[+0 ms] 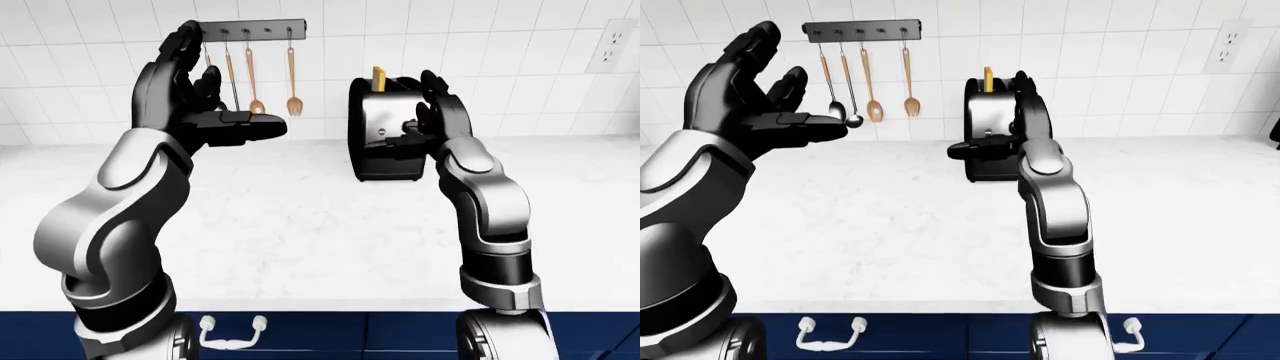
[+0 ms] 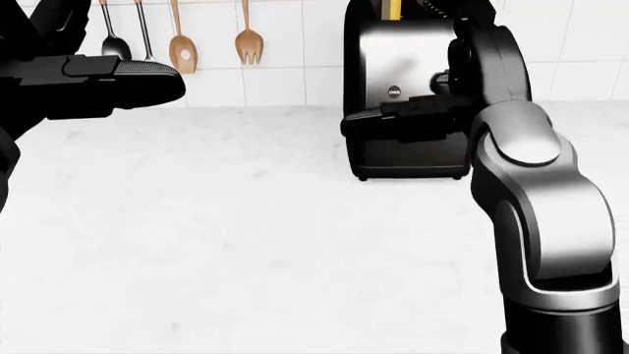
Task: Push down the lever of the toaster to turn it on.
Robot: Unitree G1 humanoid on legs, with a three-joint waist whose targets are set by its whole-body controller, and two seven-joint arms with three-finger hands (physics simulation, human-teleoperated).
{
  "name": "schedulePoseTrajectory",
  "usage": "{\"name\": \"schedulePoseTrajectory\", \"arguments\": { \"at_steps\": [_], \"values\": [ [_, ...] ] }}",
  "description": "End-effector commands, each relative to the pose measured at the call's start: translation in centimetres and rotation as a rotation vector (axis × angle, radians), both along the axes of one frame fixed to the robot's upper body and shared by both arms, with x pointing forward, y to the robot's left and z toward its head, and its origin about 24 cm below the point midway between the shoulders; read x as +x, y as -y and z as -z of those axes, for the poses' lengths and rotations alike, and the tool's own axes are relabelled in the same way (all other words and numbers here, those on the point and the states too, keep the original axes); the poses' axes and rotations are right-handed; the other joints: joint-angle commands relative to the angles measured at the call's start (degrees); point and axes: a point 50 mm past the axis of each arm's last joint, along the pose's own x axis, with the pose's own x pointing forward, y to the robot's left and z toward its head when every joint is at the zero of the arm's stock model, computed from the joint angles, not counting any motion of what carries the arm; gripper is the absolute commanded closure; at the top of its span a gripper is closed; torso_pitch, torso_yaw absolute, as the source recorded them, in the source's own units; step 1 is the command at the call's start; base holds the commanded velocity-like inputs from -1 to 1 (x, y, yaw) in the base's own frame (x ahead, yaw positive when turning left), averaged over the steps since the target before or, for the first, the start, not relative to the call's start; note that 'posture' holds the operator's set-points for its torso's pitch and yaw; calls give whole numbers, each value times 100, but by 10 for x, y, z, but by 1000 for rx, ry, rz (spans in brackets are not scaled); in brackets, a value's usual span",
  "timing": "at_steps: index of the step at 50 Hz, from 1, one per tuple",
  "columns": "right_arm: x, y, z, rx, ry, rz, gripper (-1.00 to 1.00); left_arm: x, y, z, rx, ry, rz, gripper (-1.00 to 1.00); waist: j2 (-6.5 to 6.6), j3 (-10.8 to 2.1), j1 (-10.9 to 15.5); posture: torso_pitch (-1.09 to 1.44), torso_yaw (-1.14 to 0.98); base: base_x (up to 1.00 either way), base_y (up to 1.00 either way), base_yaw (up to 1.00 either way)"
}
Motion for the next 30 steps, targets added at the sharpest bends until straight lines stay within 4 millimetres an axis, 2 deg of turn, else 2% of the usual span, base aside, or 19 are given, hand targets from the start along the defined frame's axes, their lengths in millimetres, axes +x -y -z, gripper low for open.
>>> {"name": "schedulePoseTrajectory", "arguments": {
  "at_steps": [1,19,30],
  "values": [
    [0,-1,-23,-1,100,-1,-100,-4,0,-14,-5,73,-3,-100,4,-55,-1,-43,0,0,0,0],
    [24,4,-22,-18,72,14,-100,-4,-1,-16,-12,79,-3,-100,13,-51,2,-43,0,0,0,0],
    [34,11,-10,-25,49,31,-100,-5,-1,-16,-13,81,-2,-100,13,-54,1,-43,0,0,0,0]
  ]
}}
